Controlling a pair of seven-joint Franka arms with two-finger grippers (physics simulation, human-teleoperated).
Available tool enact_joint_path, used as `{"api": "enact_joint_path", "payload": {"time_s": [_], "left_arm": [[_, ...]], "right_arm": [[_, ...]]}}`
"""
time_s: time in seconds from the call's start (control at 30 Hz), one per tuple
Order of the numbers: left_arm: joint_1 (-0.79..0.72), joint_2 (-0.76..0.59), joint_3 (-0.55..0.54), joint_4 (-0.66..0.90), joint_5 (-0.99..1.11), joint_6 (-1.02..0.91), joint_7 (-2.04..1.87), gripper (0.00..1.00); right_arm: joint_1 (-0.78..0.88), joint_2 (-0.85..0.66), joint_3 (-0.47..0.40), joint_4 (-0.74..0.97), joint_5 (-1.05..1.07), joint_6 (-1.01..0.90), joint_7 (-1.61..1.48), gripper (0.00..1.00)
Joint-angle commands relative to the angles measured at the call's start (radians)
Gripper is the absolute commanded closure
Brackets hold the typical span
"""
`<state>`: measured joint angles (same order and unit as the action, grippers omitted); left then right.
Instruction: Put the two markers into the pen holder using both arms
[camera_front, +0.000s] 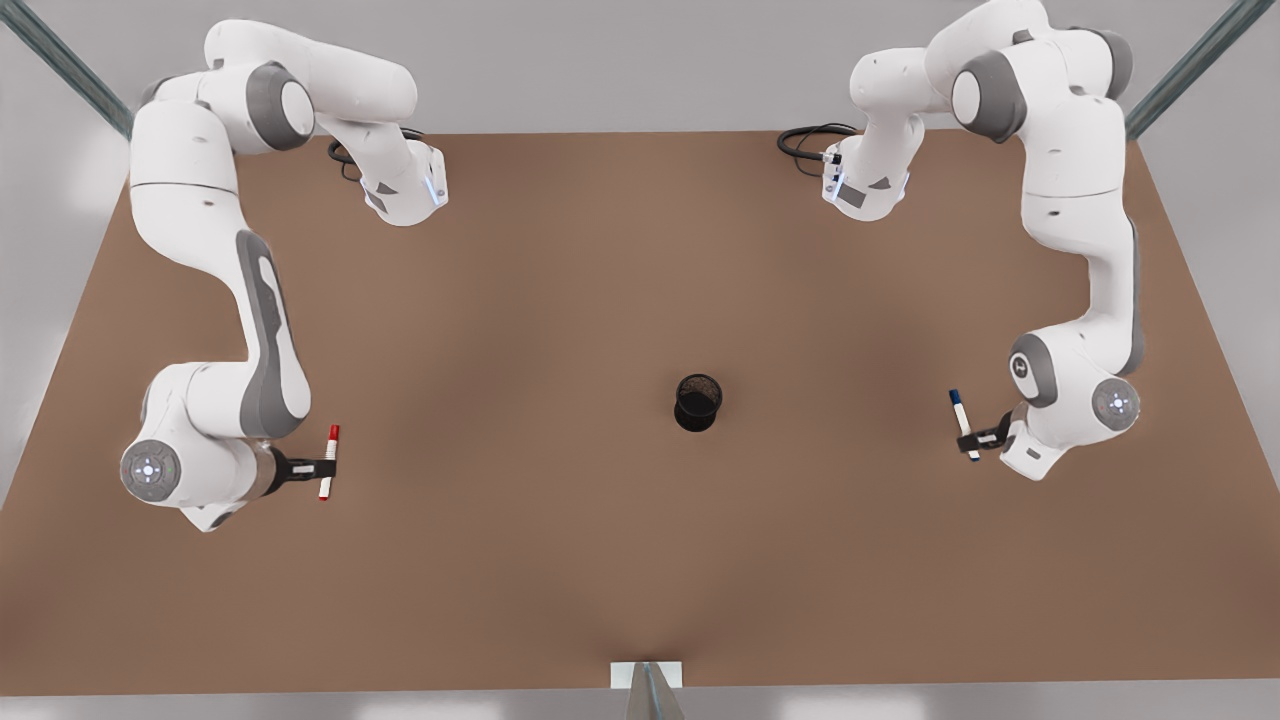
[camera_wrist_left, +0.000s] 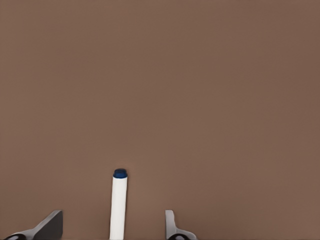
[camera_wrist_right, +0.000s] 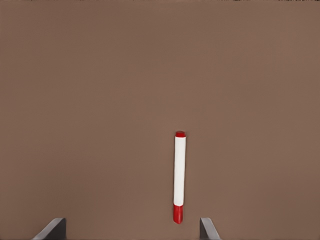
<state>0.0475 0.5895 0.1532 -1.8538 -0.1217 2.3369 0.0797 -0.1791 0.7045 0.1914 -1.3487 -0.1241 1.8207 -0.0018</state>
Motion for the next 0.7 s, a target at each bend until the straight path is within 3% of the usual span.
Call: {"api": "enact_joint_path", "payload": {"time_s": [0.0, 0.23, 0.27, 0.33, 0.43, 0.57, 0.67], "left_arm": [[0.008, 0.026, 0.0, -0.013, -0.01, 0.278, 0.035, 0.0], [-0.002, 0.049, 0.0, -0.034, -0.009, 0.289, 0.057, 0.01], [-0.002, 0.047, 0.0, -0.036, -0.009, 0.288, 0.057, 0.04], [-0.002, 0.047, 0.0, -0.036, -0.009, 0.288, 0.057, 0.25], [-0.006, 0.047, 0.0, -0.047, -0.009, 0.288, 0.057, 0.3], [-0.012, 0.023, 0.0, -0.099, -0.009, 0.288, 0.055, 0.3], [-0.014, 0.007, 0.0, -0.127, -0.009, 0.289, 0.057, 0.3]], "right_arm": [[-0.003, 0.05, -0.003, 0.013, -0.039, 0.196, -0.061, 0.0], [-0.071, 0.128, -0.003, -0.013, -0.034, 0.2, -0.087, 0.01], [-0.071, 0.125, -0.001, -0.013, -0.034, 0.198, -0.092, 0.02], [-0.069, 0.124, -0.001, -0.033, -0.038, 0.201, -0.092, 0.04], [-0.071, 0.083, 0.005, -0.119, -0.072, 0.236, -0.09, 0.07], [-0.086, 0.007, 0.005, -0.273, -0.072, 0.35, -0.087, 0.08], [-0.089, 0.01, 0.01, -0.271, -0.072, 0.358, -0.075, 0.08]]}}
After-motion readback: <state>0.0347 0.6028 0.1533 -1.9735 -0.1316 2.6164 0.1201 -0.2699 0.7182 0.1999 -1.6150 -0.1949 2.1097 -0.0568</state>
